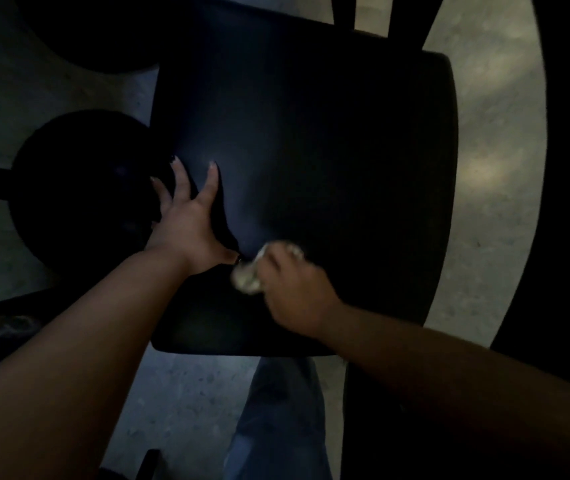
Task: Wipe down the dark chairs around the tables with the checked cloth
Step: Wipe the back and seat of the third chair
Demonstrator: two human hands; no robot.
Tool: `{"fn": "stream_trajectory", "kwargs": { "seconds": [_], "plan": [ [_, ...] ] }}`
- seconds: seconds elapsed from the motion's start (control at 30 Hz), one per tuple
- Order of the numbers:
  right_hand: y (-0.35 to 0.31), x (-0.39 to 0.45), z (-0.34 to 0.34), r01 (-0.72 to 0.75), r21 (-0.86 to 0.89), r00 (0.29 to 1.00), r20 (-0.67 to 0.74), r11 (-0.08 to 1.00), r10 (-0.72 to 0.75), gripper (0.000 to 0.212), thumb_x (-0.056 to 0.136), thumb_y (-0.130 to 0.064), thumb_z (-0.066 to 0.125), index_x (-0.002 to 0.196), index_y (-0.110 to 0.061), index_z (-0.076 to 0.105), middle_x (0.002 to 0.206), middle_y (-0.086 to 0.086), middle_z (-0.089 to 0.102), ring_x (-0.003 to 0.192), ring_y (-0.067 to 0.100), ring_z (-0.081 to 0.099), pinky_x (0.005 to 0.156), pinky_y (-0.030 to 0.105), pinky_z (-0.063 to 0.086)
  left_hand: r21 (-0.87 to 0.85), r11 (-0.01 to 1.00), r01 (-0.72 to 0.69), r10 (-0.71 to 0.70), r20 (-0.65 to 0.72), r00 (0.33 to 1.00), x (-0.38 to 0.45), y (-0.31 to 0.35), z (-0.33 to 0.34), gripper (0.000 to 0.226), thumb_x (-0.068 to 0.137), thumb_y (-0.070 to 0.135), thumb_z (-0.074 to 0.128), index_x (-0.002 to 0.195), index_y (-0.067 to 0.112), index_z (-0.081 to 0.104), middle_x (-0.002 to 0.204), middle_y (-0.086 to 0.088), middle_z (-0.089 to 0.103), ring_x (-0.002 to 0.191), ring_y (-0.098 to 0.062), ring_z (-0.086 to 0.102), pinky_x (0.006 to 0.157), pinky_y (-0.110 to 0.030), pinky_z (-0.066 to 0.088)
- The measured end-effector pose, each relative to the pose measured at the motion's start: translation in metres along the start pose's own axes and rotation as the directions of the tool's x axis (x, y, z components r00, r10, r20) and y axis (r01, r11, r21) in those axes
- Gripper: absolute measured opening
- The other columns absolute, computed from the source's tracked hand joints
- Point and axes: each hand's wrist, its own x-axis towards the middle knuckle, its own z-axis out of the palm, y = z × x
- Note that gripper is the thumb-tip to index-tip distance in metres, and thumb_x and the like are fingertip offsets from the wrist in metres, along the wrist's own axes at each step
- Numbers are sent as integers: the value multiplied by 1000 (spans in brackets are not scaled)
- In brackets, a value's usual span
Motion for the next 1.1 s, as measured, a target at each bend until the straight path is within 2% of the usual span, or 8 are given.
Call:
{"fn": "stream_trajectory", "kwargs": {
  "seconds": [0.2, 0.27, 0.43, 0.6, 0.77, 0.9, 1.0, 1.1],
  "plan": [
    [51, 51, -58, 455, -188, 890, 116, 870, -441, 28, 75, -22, 47, 95, -15, 66, 102, 13, 63, 70, 27, 66, 43, 24, 41, 24, 1000, -17, 17, -18, 1000, -4, -7, 3, 143, 58, 28, 92, 151, 37, -16, 153, -4, -38, 143, -37, -26, 116, -57, 18],
    [89, 92, -86, 86, -251, 980, -154, 964, -127, 32, 83, -13, 45, 112, -9, 59, 120, 18, 54, 90, 38, 62, 63, 38, 50, 37, 999, -18, 20, -56, 998, -3, -10, 6, 144, 56, 31, 93, 151, 35, -15, 155, -3, -35, 144, -35, -23, 115, -53, 20],
    [86, 143, -95, -622, 115, 695, -374, 774, 614, 40, 87, -20, 48, 125, -9, 44, 133, 13, 42, 113, 35, 52, 89, 39, 43, 92, 996, -17, 26, -99, 995, -2, -12, 9, 143, 56, 38, 91, 152, 32, -14, 157, -4, -30, 146, -35, -17, 116, -44, 22],
    [-10, 44, -7, 121, -26, 990, -64, 992, -122, 33, 75, -25, 41, 102, -11, 53, 103, 14, 55, 67, 30, 60, 47, 32, 47, 67, 997, -23, 30, -108, 994, -2, -11, 11, 128, 69, 34, 84, 153, 32, -13, 157, -4, -30, 146, -35, -18, 119, -44, 22],
    [25, 63, -37, 655, -73, 741, 256, 752, -620, 20, 72, -21, 53, 91, -15, 56, 94, 11, 61, 57, 24, 59, 37, 21, 31, 75, 997, 8, 0, -105, 994, -1, -10, 13, 136, 63, 36, 88, 152, 33, -16, 156, -1, -33, 146, -32, -20, 115, -46, 27],
    [80, 160, -103, 143, -292, 969, -156, 946, -194, 31, 84, -14, 46, 112, -6, 56, 121, 21, 51, 89, 39, 61, 62, 39, 48, 77, 997, 12, -3, -117, 993, -1, -12, 14, 139, 60, 35, 89, 152, 34, -15, 156, -1, -33, 146, -32, -19, 116, -46, 27],
    [88, 199, -122, -424, -85, 879, -278, 902, 388, 37, 89, -16, 51, 124, -8, 43, 135, 15, 38, 110, 38, 51, 83, 42, 43, 32, 999, 20, -17, -114, 993, -2, -11, 15, 138, 61, 30, 89, 151, 35, -15, 154, 3, -37, 145, -30, -24, 115, -51, 28],
    [46, 186, -78, -390, -85, 875, -344, 917, 340, 34, 87, -15, 51, 120, -9, 46, 130, 15, 45, 108, 33, 55, 79, 38, 48, -5, 999, 44, -44, -91, 995, -3, -5, 14, 137, 65, 21, 88, 151, 31, -18, 153, 2, -39, 144, -32, -25, 114, -54, 27]
  ]
}}
